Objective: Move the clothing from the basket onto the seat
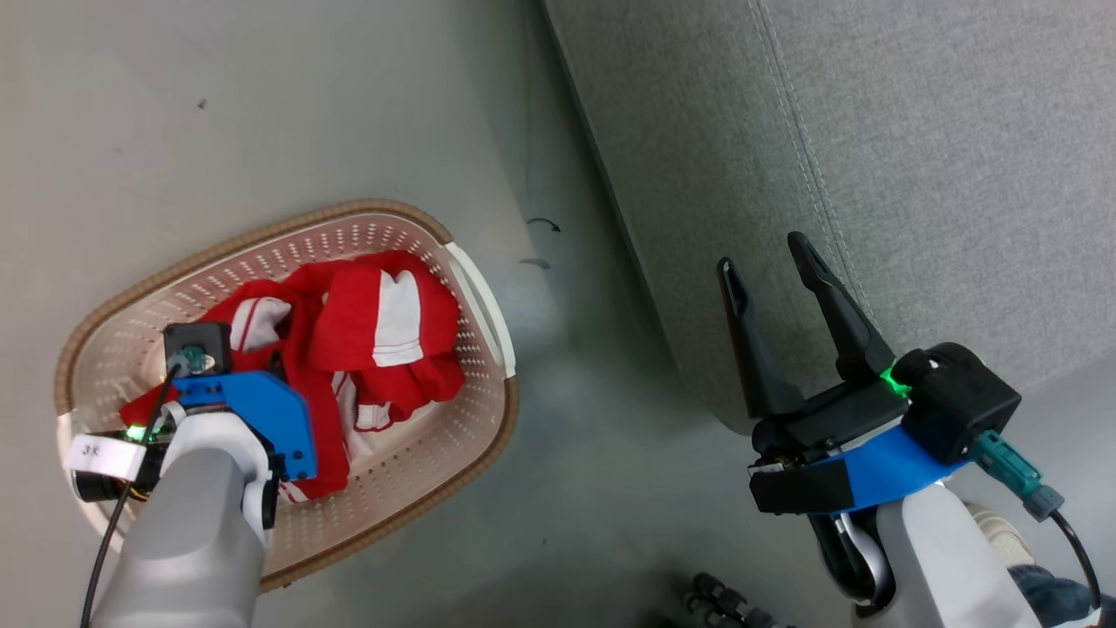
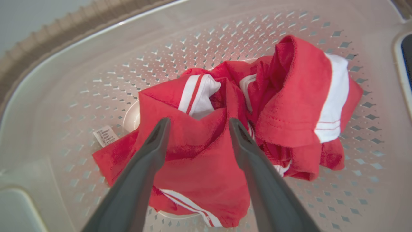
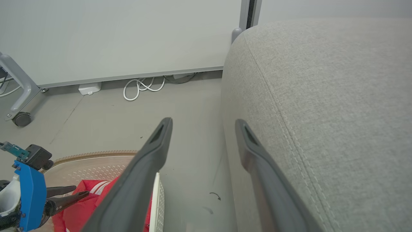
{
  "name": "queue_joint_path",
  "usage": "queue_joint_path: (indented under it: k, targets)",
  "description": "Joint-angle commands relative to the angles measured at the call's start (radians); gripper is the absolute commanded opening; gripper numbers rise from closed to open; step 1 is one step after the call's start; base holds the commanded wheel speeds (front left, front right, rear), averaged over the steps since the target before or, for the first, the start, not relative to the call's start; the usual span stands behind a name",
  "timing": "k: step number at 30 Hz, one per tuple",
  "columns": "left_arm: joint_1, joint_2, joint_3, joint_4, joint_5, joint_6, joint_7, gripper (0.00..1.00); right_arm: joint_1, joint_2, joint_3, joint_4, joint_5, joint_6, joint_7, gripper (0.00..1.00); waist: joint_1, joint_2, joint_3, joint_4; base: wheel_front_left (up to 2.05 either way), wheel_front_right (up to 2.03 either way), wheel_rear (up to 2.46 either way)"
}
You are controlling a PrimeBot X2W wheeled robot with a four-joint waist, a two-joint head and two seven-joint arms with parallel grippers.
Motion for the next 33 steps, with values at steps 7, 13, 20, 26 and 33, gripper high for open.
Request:
queue_joint_path:
  k: [7,13,20,26,33]
  targets:
    - [-0.078,0.035,-0.018,0.062,0.021,0.053,0.047,1.0,-0.026,-0.001,0.026,-0.017,0.036,0.0,-0.004,1.0,-0.0003,0.0,0.066,-0.036,0.0,0.0,0.0]
    - [-0.11,0.047,-0.035,0.098,0.033,0.083,0.092,1.0,-0.032,-0.001,0.033,-0.021,0.052,0.0,-0.004,1.0,-0.0003,0.0,0.087,-0.042,0.0,0.0,0.0]
    - [-0.132,0.047,-0.054,0.118,0.036,0.079,0.109,0.41,-0.038,-0.001,0.039,-0.022,0.072,0.0,-0.004,1.0,-0.0003,0.0,0.103,-0.049,0.0,0.0,0.0]
    - [-0.141,0.036,-0.069,0.128,0.028,0.057,0.122,0.0,-0.042,-0.001,0.038,-0.014,0.079,0.0,-0.004,1.0,-0.0003,0.0,0.103,-0.044,0.0,0.0,0.0]
    - [-0.144,0.024,-0.069,0.133,0.01,0.057,0.113,0.0,-0.048,-0.001,0.035,-0.006,0.079,0.0,-0.004,1.0,-0.0003,0.0,0.087,-0.036,0.0,0.0,0.0]
